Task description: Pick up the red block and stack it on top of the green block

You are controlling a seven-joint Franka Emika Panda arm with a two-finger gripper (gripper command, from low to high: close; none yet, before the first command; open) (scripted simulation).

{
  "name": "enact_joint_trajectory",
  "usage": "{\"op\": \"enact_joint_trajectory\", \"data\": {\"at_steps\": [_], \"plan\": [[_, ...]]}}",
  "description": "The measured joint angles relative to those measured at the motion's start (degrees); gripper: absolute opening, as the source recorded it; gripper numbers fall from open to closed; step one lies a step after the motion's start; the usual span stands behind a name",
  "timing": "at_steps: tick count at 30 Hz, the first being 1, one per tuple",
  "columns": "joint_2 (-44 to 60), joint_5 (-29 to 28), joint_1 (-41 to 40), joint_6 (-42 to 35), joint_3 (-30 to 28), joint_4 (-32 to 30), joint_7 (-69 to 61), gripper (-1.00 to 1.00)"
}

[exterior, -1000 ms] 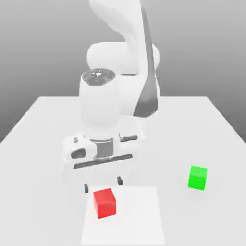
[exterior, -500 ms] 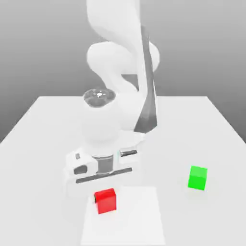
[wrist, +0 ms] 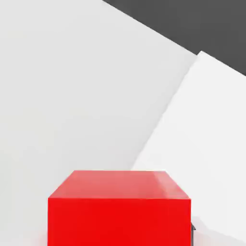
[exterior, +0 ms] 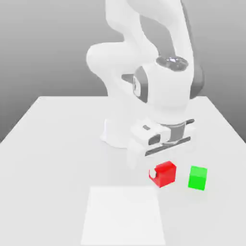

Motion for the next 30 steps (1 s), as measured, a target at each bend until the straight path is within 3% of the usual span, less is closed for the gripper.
{"op": "enact_joint_trajectory", "data": {"at_steps": [9, 12, 16, 17, 23, 30], "plan": [[-4.6, 4.8, 10.1, -1.9, 9.1, -2.4, 6.7, -1.00], [-0.2, 2.3, 9.8, 2.4, 10.1, -2.4, 9.2, -1.00], [7.9, -5.3, 9.0, 9.9, 9.0, -2.1, 14.7, -1.00], [9.1, -6.7, 9.3, 11.0, 8.6, -2.1, 15.7, 1.00], [9.7, -7.3, 9.5, 11.5, 8.3, -2.1, 16.1, 1.00], [-2.1, 2.7, 12.6, 0.6, 7.7, -2.5, 9.1, 1.00]]}}
